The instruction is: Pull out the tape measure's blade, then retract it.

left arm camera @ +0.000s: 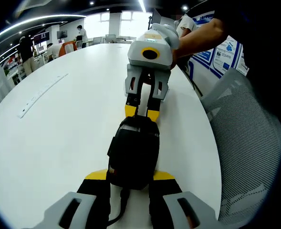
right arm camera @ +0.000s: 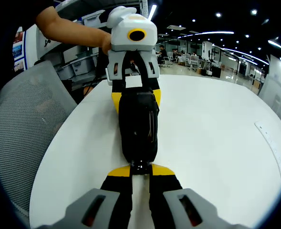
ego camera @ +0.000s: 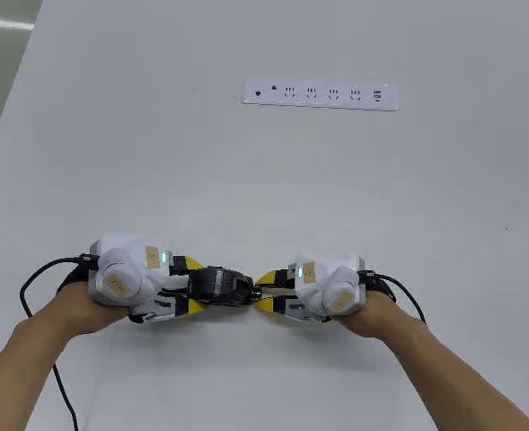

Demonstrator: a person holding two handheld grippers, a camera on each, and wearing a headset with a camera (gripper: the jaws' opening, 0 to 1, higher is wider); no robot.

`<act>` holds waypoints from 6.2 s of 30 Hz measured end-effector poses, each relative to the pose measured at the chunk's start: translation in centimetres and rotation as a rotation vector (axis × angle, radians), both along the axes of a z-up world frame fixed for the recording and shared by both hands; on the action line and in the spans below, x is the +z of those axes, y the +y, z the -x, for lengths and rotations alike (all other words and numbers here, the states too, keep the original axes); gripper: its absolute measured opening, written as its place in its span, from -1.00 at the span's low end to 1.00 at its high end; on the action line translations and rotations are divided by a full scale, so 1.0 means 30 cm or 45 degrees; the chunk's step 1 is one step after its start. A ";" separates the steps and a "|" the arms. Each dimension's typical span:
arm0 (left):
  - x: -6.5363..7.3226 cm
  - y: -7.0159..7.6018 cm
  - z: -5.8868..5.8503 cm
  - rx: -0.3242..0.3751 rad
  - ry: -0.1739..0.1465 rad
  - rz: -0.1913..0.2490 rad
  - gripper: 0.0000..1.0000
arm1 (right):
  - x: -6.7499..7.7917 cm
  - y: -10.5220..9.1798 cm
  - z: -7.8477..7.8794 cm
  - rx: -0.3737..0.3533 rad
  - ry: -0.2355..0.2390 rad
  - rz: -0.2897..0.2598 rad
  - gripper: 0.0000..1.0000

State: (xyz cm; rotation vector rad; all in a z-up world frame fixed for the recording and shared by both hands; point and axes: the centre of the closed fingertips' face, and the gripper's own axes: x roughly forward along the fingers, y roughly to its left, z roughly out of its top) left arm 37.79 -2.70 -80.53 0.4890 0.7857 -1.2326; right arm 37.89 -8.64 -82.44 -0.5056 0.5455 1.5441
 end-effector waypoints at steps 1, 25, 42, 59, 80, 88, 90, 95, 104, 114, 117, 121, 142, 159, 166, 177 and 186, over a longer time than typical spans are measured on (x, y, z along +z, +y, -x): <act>0.000 0.000 0.000 -0.001 -0.001 0.000 -0.45 | 0.000 -0.005 0.000 0.003 -0.003 0.002 -0.80; -0.002 -0.003 0.000 0.003 -0.011 0.012 -0.45 | -0.002 -0.127 -0.001 0.010 0.000 0.035 -0.80; 0.000 -0.001 0.001 0.005 -0.009 0.016 -0.45 | 0.001 -0.224 -0.001 -0.007 -0.013 0.028 -0.80; 0.000 -0.003 -0.004 0.013 -0.011 0.023 -0.45 | 0.005 -0.319 -0.015 -0.017 -0.034 0.038 -0.80; 0.001 -0.008 -0.002 0.016 -0.012 0.028 -0.45 | -0.002 -0.452 -0.018 -0.055 -0.036 0.076 -0.80; 0.001 -0.007 -0.002 0.014 -0.007 0.029 -0.45 | -0.001 -0.523 -0.019 -0.081 -0.038 0.103 -0.80; 0.001 -0.007 -0.002 0.014 -0.006 0.029 -0.45 | 0.001 -0.539 -0.019 -0.085 -0.041 0.109 -0.80; 0.001 -0.007 -0.002 0.014 -0.004 0.032 -0.45 | 0.000 -0.586 -0.022 -0.101 -0.044 0.129 -0.80; 0.001 -0.007 -0.002 0.013 0.000 0.030 -0.45 | 0.002 -0.669 -0.028 -0.131 -0.045 0.169 -0.80; 0.005 -0.007 -0.002 -0.003 0.007 0.006 -0.44 | 0.005 -0.712 -0.030 -0.147 -0.044 0.192 -0.79; 0.003 -0.007 -0.002 -0.010 0.007 -0.003 -0.43 | 0.004 -0.711 -0.022 -0.138 -0.037 0.201 -0.78; 0.001 -0.016 -0.002 -0.009 0.008 -0.004 -0.42 | 0.003 -0.709 -0.020 -0.137 -0.040 0.218 -0.76; -0.007 -0.004 0.002 0.078 -0.002 -0.009 -0.34 | -0.004 -0.717 -0.016 -0.158 -0.072 0.284 -0.59; 0.009 0.084 0.084 0.287 0.024 0.077 0.03 | 0.032 -0.781 0.009 -0.336 -0.076 0.243 -0.41; 0.014 0.107 0.145 0.379 0.036 0.120 0.15 | 0.046 -0.794 0.047 -0.441 -0.052 0.213 -0.28; 0.038 0.120 0.247 0.585 0.016 0.216 0.40 | 0.082 -0.807 0.115 -0.641 -0.033 0.154 -0.04; 0.065 0.075 0.309 0.673 0.006 0.249 0.79 | 0.122 -0.778 0.176 -0.751 -0.041 0.108 0.27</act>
